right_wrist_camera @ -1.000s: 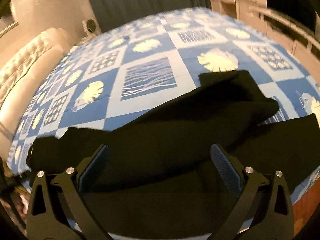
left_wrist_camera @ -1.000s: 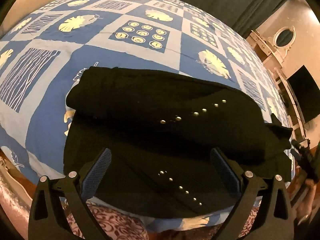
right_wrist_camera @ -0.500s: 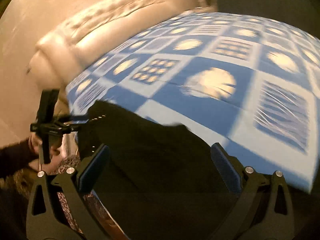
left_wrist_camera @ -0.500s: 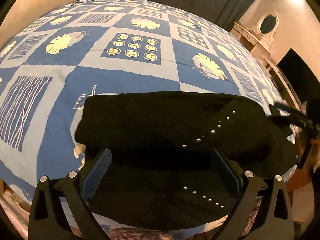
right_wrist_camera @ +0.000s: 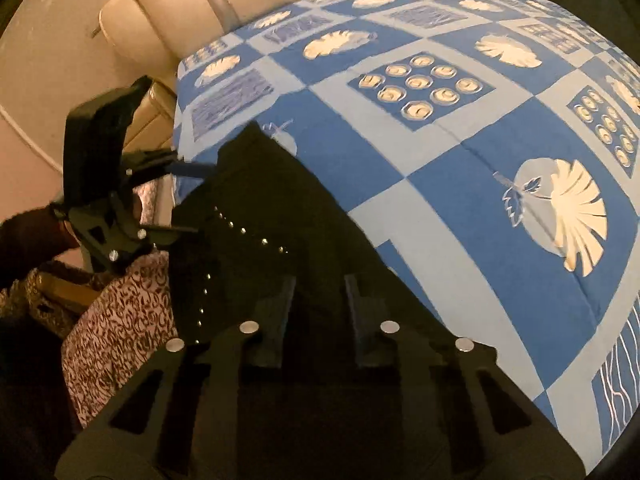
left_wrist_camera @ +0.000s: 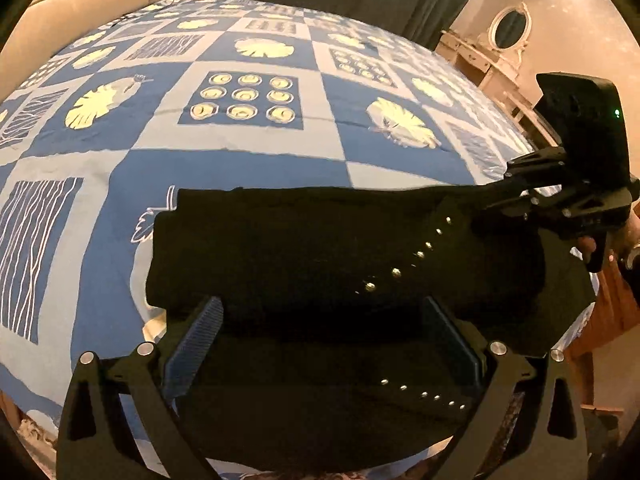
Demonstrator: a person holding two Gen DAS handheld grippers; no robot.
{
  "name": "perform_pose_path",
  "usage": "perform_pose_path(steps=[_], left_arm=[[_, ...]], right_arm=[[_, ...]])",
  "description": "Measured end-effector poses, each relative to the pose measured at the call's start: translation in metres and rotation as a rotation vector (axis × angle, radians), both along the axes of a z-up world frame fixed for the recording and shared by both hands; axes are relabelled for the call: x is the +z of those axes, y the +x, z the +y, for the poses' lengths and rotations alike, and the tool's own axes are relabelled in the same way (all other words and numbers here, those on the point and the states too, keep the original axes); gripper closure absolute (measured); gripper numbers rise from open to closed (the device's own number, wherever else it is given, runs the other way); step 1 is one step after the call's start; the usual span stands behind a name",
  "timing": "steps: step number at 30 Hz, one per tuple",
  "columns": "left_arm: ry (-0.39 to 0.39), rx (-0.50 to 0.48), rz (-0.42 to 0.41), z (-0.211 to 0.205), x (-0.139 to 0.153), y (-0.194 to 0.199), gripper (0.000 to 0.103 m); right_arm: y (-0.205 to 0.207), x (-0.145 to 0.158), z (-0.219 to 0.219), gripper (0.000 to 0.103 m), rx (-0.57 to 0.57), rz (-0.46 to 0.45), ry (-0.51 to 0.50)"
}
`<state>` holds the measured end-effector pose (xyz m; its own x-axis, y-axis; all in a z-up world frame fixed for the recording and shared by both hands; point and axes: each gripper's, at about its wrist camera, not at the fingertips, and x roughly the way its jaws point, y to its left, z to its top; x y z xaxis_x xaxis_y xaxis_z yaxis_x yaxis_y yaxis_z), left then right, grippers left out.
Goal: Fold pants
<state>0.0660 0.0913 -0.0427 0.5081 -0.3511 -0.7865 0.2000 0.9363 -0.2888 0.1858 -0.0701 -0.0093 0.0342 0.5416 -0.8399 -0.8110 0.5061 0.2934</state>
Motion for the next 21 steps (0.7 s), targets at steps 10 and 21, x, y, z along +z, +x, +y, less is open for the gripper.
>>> perform_pose_path(steps=[10, 21], left_arm=[[0.228, 0.021, -0.139, -0.016, 0.016, 0.102, 0.004], [0.205, 0.064, -0.039, -0.021, -0.015, 0.151, 0.004]], right_arm=[[0.075, 0.033, 0.001, 0.090, -0.187, -0.263, -0.131], [0.146, 0.011, -0.071, 0.043, -0.563, -0.180, 0.004]])
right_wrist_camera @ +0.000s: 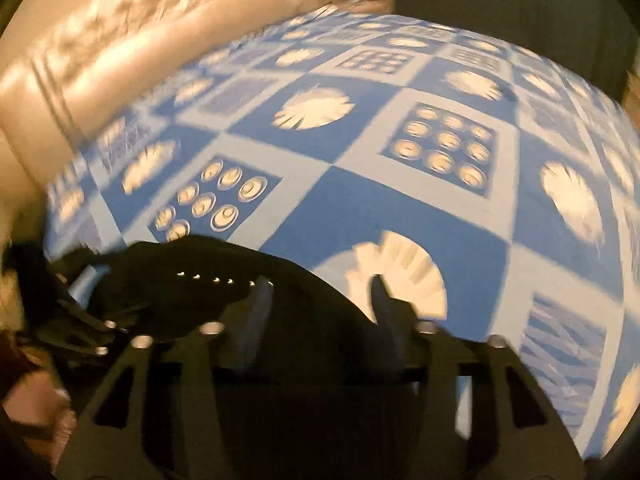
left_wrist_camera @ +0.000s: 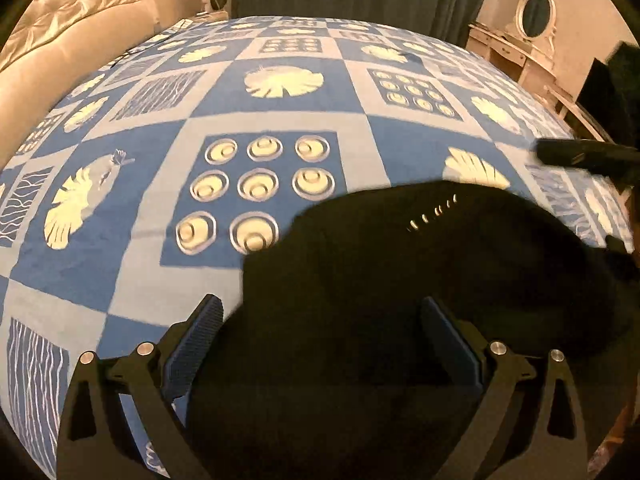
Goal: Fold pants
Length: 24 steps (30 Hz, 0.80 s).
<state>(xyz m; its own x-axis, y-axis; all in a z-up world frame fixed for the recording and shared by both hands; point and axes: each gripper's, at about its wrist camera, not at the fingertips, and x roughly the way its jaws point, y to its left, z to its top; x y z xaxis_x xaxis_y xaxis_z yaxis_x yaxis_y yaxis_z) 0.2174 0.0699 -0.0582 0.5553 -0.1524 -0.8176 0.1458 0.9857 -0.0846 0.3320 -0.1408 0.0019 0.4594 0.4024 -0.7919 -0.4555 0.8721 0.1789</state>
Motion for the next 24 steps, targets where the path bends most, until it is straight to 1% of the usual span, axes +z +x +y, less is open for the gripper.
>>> perform_pose_path(steps=[1, 3, 4, 5, 7, 8, 9, 10, 11, 12, 13, 14, 15, 16, 17, 18, 19, 21, 22, 23, 24], left_arm=[[0.005, -0.004, 0.003, 0.001, -0.003, -0.004, 0.004], [-0.001, -0.006, 0.000, 0.003, -0.004, -0.011, 0.004], [-0.009, -0.003, -0.003, 0.005, -0.002, -0.014, 0.004], [-0.019, -0.001, -0.004, 0.006, -0.001, -0.017, 0.004], [-0.033, 0.009, -0.011, 0.010, 0.004, -0.023, 0.004], [-0.037, 0.014, -0.015, 0.010, 0.006, -0.026, 0.004], [-0.044, 0.019, -0.017, 0.011, 0.008, -0.028, 0.004], [-0.050, 0.024, -0.020, 0.012, 0.010, -0.031, 0.004], [-0.051, 0.029, -0.022, 0.012, 0.012, -0.033, 0.004], [-0.049, 0.034, -0.023, 0.012, 0.013, -0.036, 0.004], [-0.046, 0.037, -0.021, 0.012, 0.014, -0.038, 0.004], [-0.042, 0.039, -0.018, 0.011, 0.014, -0.041, 0.004], [-0.039, 0.043, -0.014, 0.011, 0.014, -0.042, 0.004], [-0.034, 0.048, -0.005, 0.011, 0.013, -0.045, 0.004], [-0.032, 0.051, 0.002, 0.011, 0.011, -0.046, 0.004], [-0.028, 0.053, 0.011, 0.011, 0.009, -0.047, 0.004], [-0.022, 0.057, 0.021, 0.011, 0.007, -0.048, 0.004], [-0.018, 0.067, 0.031, 0.011, 0.005, -0.050, 0.004], [-0.017, 0.074, 0.039, 0.011, 0.004, -0.050, 0.004], [-0.018, 0.079, 0.043, 0.011, 0.003, -0.050, 0.004], [-0.019, 0.083, 0.046, 0.011, 0.002, -0.050, 0.004]], right_arm=[[-0.006, 0.003, -0.029, 0.041, -0.053, 0.001, 0.027], [-0.019, 0.006, -0.080, 0.037, -0.158, 0.022, 0.023], [-0.026, 0.006, -0.118, 0.036, -0.234, 0.033, -0.020], [-0.030, 0.005, -0.138, 0.035, -0.282, 0.038, -0.065], [-0.043, 0.001, -0.212, 0.028, -0.456, 0.049, -0.232], [-0.049, -0.003, -0.235, 0.023, -0.515, 0.069, -0.283], [-0.055, -0.010, -0.264, 0.022, -0.589, 0.109, -0.337], [-0.062, -0.018, -0.289, 0.022, -0.647, 0.152, -0.367], [-0.068, -0.027, -0.313, 0.022, -0.668, 0.208, -0.397], [-0.074, -0.035, -0.326, 0.022, -0.662, 0.245, -0.430], [-0.079, -0.038, -0.333, 0.022, -0.667, 0.249, -0.465], [-0.085, -0.038, -0.348, 0.020, -0.700, 0.225, -0.506], [-0.088, -0.038, -0.358, 0.016, -0.735, 0.218, -0.501], [-0.092, -0.039, -0.380, 0.014, -0.808, 0.226, -0.458], [-0.094, -0.040, -0.391, 0.012, -0.854, 0.233, -0.421], [-0.096, -0.046, -0.409, 0.012, -0.920, 0.263, -0.362], [-0.098, -0.052, -0.418, 0.012, -0.946, 0.300, -0.331], [-0.092, -0.067, -0.426, 0.012, -0.943, 0.354, -0.286], [-0.092, -0.074, -0.430, 0.015, -0.936, 0.367, -0.239], [-0.093, -0.077, -0.429, 0.029, -0.932, 0.367, -0.191], [-0.094, -0.078, -0.429, 0.047, -0.923, 0.359, -0.158]])
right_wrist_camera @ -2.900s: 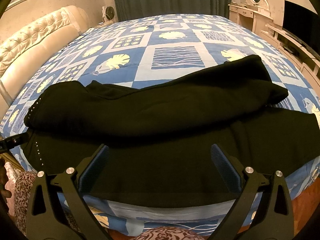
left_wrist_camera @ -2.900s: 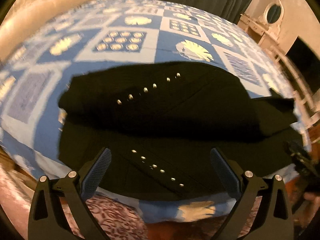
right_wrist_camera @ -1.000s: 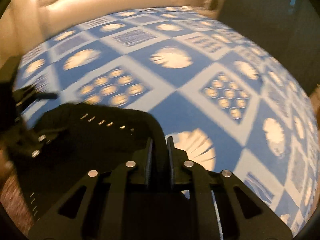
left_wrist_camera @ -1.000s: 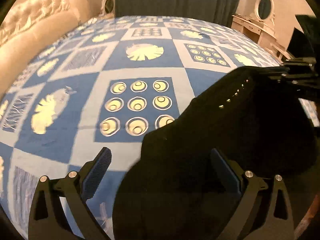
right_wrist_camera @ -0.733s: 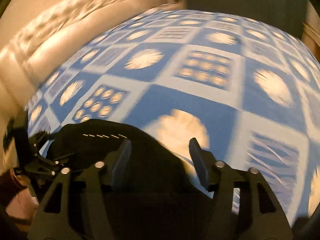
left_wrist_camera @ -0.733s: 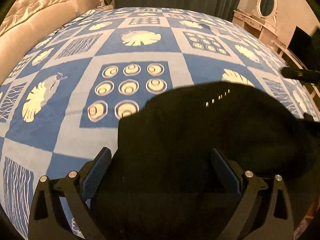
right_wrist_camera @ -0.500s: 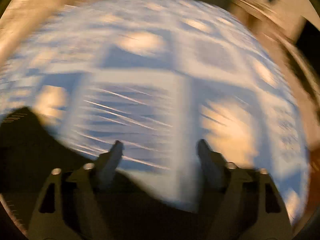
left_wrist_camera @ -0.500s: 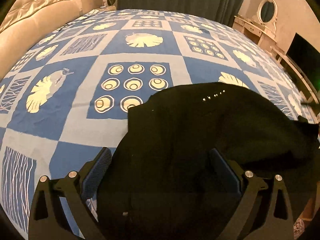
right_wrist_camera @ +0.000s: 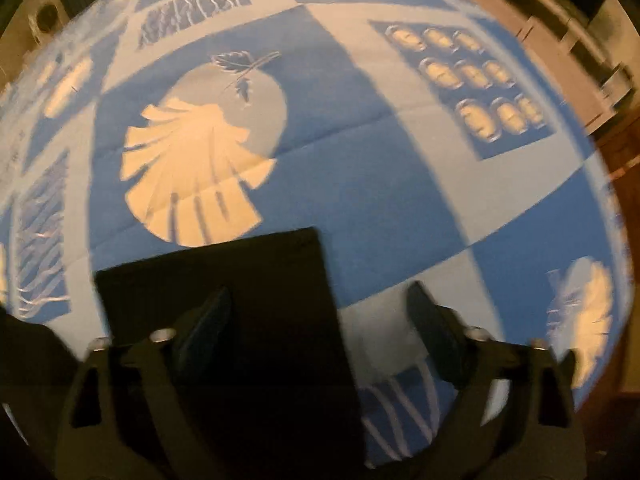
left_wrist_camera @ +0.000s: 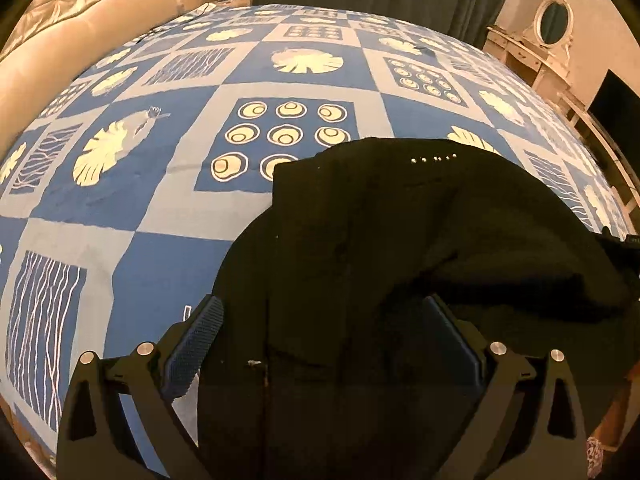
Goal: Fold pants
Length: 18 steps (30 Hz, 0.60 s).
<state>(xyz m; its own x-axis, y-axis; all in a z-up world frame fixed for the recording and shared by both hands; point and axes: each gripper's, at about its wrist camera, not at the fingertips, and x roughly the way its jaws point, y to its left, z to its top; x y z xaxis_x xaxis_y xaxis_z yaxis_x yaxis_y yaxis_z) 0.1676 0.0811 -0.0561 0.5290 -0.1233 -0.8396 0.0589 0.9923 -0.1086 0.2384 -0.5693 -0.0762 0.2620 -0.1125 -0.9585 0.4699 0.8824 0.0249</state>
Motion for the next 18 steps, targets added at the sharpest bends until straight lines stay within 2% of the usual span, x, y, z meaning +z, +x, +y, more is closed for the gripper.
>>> perform_pose_path(steps=[1, 2, 3, 7, 12, 15, 16, 18], left_arm=[[-0.002, 0.005, 0.004, 0.000, -0.001, 0.001, 0.004], [-0.001, 0.008, 0.010, 0.000, -0.002, 0.002, 0.004], [0.002, 0.011, 0.018, -0.001, -0.003, 0.003, 0.004], [0.008, 0.021, 0.019, -0.002, -0.004, 0.004, 0.004], [0.008, 0.026, 0.007, -0.001, -0.003, 0.005, 0.004], [0.012, 0.031, -0.001, 0.000, -0.004, 0.007, 0.004], [0.009, 0.031, 0.002, 0.000, -0.005, 0.008, 0.004], [0.002, 0.031, 0.025, 0.002, -0.011, 0.012, 0.004]], right_arm=[[0.001, 0.002, 0.000, 0.061, 0.014, -0.026, 0.023], [0.003, 0.005, 0.000, 0.087, 0.041, -0.052, 0.054], [0.004, 0.009, 0.002, 0.093, 0.056, -0.069, 0.074], [0.001, 0.034, -0.009, 0.095, 0.058, -0.184, 0.086], [-0.022, 0.071, -0.044, 0.096, -0.074, -0.293, -0.073], [-0.041, 0.076, -0.079, 0.095, -0.203, -0.285, -0.206], [-0.046, 0.069, -0.093, 0.094, -0.238, -0.266, -0.186], [-0.057, 0.052, -0.113, 0.079, -0.327, -0.228, -0.126]])
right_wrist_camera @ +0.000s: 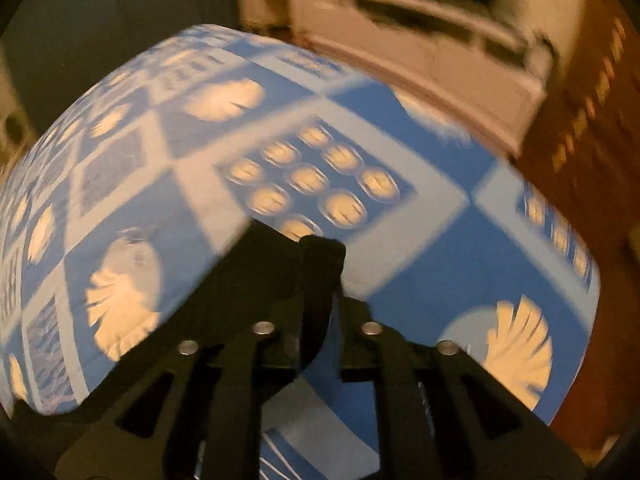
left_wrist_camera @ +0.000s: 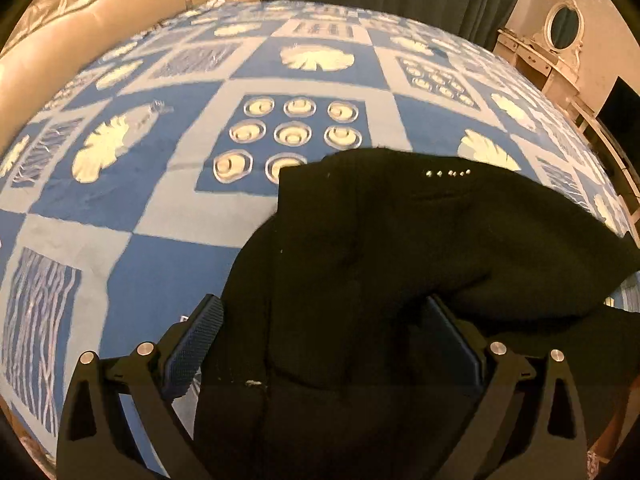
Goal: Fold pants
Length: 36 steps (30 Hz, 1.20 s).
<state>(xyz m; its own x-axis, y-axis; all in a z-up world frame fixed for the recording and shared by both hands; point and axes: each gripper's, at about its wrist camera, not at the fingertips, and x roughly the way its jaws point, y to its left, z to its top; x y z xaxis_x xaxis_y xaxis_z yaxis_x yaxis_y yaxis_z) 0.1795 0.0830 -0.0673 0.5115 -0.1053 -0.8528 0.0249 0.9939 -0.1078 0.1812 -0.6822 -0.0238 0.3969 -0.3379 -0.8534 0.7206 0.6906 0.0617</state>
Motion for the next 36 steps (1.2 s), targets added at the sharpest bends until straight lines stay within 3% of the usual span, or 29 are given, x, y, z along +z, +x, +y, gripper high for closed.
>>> perform_pose_path(steps=[1, 3, 5, 7, 11, 15, 18, 20, 22, 26, 30, 34, 36], left_arm=[[0.003, 0.007, 0.026, 0.002, -0.007, 0.003, 0.004], [-0.011, 0.015, 0.051, 0.005, -0.016, 0.004, 0.004], [-0.018, 0.016, 0.022, 0.006, -0.018, 0.000, 0.004], [-0.006, 0.012, 0.015, 0.004, -0.020, -0.001, 0.004], [0.009, 0.004, 0.016, 0.002, -0.023, -0.001, 0.004], [-0.014, -0.042, 0.053, 0.010, -0.009, 0.006, 0.004], [-0.131, -0.028, -0.032, 0.033, 0.015, 0.004, 0.004], [-0.142, -0.069, -0.074, 0.045, 0.027, 0.014, 0.004], [-0.158, -0.092, -0.078, 0.057, 0.028, 0.029, 0.004], [-0.375, -0.101, 0.025, 0.088, 0.008, 0.070, 0.004], [-0.533, -0.126, 0.165, 0.089, -0.018, 0.104, 0.004], [-0.575, -0.180, 0.194, 0.073, -0.024, 0.123, 0.004], [-0.656, -0.196, 0.216, 0.070, -0.023, 0.128, 0.004]], right_arm=[[-0.004, -0.005, -0.003, 0.076, -0.034, 0.013, -0.008], [-0.012, -0.008, 0.002, 0.051, -0.062, 0.010, -0.031], [-0.011, -0.003, 0.025, 0.042, -0.011, -0.038, -0.061], [0.000, 0.008, 0.055, 0.037, 0.092, -0.100, -0.083], [0.039, 0.030, 0.147, 0.020, 0.502, -0.271, 0.033], [0.090, 0.023, 0.249, 0.020, 0.904, -0.295, 0.362], [0.114, 0.013, 0.318, 0.020, 1.097, -0.240, 0.445], [0.126, 0.004, 0.362, 0.020, 1.195, -0.185, 0.408], [0.136, -0.008, 0.390, 0.020, 1.255, -0.140, 0.391], [0.153, -0.029, 0.421, 0.020, 1.291, -0.060, 0.364], [0.162, -0.044, 0.430, 0.020, 1.295, -0.030, 0.368], [0.168, -0.053, 0.445, 0.020, 1.342, 0.007, 0.376], [0.168, -0.055, 0.447, 0.020, 1.363, 0.010, 0.382]])
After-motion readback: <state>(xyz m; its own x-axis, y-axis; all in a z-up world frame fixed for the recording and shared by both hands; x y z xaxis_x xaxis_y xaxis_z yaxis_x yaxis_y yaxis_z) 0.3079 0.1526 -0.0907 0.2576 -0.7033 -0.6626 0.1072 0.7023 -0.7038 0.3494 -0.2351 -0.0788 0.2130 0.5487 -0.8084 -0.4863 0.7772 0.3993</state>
